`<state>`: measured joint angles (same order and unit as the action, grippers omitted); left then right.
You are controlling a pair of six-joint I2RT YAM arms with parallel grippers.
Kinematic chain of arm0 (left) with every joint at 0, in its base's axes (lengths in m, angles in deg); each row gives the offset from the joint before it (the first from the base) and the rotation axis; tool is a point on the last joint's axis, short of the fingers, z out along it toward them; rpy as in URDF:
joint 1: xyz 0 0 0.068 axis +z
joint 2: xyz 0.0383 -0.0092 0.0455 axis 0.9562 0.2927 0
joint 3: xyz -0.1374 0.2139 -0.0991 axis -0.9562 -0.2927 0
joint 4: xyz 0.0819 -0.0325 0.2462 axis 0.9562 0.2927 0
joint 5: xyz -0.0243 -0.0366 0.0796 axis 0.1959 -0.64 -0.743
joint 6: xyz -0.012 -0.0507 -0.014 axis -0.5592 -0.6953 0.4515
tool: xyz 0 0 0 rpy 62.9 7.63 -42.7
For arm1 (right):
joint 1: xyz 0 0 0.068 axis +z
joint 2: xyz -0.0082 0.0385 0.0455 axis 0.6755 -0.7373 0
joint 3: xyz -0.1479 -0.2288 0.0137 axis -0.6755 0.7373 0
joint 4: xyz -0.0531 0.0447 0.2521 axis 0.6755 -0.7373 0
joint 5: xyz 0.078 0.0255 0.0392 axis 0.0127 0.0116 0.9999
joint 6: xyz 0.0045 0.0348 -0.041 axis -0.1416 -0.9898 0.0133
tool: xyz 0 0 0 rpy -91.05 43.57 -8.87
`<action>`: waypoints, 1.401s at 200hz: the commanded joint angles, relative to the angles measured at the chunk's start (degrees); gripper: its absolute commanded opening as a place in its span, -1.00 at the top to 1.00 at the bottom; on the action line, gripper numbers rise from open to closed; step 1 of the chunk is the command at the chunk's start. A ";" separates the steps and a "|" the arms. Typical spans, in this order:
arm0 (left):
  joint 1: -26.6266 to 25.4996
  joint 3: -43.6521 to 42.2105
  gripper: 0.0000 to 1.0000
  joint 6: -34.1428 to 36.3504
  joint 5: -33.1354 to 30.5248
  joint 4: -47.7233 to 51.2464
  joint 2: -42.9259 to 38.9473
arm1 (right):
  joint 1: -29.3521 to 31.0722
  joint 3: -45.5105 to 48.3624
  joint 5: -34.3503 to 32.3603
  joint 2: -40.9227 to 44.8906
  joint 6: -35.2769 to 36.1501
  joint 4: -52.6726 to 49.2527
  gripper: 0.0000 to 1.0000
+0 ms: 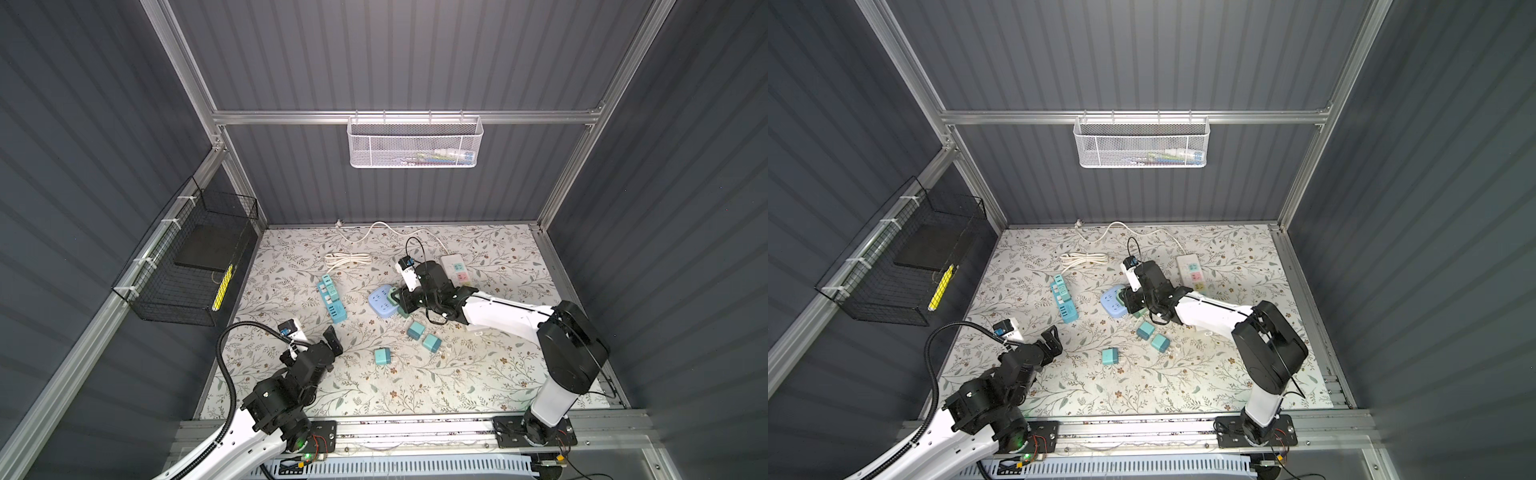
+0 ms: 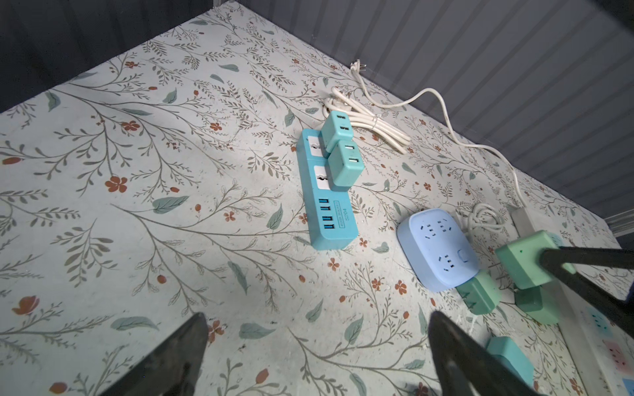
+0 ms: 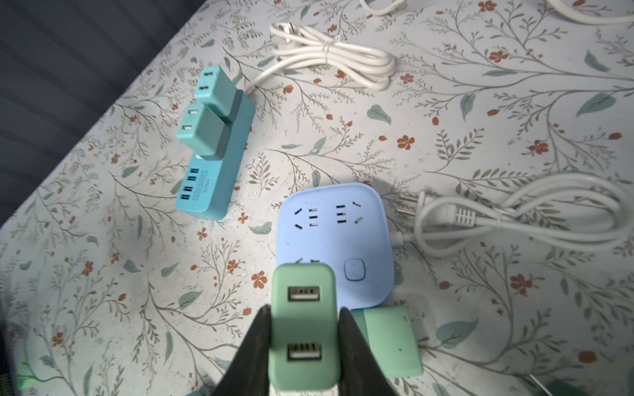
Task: Insert the plug
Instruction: 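Carry the green adapter with right gripper over the light-blue square socket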
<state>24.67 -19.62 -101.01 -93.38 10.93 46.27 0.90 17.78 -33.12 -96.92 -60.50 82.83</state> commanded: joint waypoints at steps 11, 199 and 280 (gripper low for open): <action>0.14 -0.86 -1.00 -2.52 -0.34 2.82 -0.10 | 0.83 -1.61 -5.06 -1.19 3.05 3.34 0.61; 0.11 -1.07 -1.00 1.38 -1.53 -3.09 2.18 | 2.40 2.33 -4.50 -7.83 10.58 14.02 0.59; 0.07 -0.16 -1.00 3.15 -0.98 -6.01 5.59 | 2.74 4.23 -5.50 -5.83 11.25 13.00 0.59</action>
<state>24.67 -20.45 -99.04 -93.66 5.97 52.48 3.33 20.78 -38.23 -104.03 -50.31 97.80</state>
